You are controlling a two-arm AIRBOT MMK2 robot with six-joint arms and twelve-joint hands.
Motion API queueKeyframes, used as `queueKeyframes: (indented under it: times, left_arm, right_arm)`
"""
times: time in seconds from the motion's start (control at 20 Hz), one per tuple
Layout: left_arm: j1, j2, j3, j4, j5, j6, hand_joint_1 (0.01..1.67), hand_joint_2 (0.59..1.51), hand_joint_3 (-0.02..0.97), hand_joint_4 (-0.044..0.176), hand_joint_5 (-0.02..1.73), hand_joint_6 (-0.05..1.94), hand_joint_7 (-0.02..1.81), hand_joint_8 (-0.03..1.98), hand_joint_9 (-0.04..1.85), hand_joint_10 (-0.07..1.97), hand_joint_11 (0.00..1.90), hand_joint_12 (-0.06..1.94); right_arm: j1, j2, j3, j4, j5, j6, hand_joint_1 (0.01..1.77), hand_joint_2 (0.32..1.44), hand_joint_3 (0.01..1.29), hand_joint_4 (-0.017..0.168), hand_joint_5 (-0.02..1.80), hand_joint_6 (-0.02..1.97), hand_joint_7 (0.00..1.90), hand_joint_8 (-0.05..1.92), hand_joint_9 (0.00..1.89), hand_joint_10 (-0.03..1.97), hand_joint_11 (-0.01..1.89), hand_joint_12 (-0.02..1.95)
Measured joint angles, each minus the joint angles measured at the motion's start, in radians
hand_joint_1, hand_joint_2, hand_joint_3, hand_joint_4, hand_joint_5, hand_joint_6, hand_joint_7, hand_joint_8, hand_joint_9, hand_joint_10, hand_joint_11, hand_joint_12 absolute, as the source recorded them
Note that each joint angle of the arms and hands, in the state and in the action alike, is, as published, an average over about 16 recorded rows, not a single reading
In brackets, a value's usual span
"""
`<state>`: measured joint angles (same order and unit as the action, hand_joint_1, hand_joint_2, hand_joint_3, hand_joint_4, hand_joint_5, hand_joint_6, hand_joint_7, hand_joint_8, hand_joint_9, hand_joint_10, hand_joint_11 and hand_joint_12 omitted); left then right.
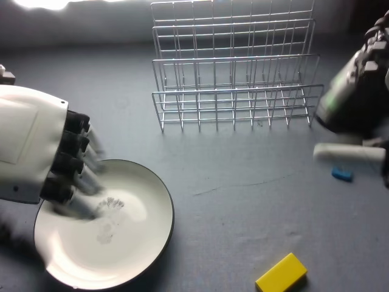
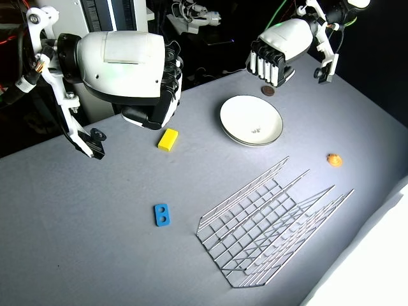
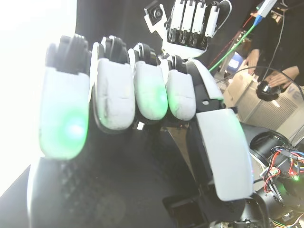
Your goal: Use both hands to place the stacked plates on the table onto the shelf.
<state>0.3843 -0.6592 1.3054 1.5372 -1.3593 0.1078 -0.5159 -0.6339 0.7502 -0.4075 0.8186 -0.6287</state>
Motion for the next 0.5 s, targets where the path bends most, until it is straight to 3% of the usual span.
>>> queueKeyframes:
  times: [0.4, 0.5]
  left_arm:
    - [-0.004, -0.001, 0.003, -0.001, 0.000, 0.000, 0.04, 1.038, 0.038, -0.006, 0.15, 0.13, 0.15, 0.14, 0.17, 0.15, 0.19, 0.16]
    - [-0.004, -0.002, 0.004, -0.002, -0.001, 0.001, 0.02, 1.036, 0.029, -0.002, 0.07, 0.02, 0.06, 0.02, 0.07, 0.03, 0.08, 0.04]
  right_arm:
    - [0.000, 0.000, 0.000, 0.000, -0.001, 0.000, 0.12, 1.21, 0.03, 0.001, 0.23, 0.25, 0.24, 0.22, 0.25, 0.22, 0.30, 0.33]
    - [0.000, 0.000, 0.000, -0.001, -0.001, 0.000, 0.13, 1.20, 0.02, -0.003, 0.11, 0.09, 0.12, 0.07, 0.12, 0.07, 0.15, 0.19]
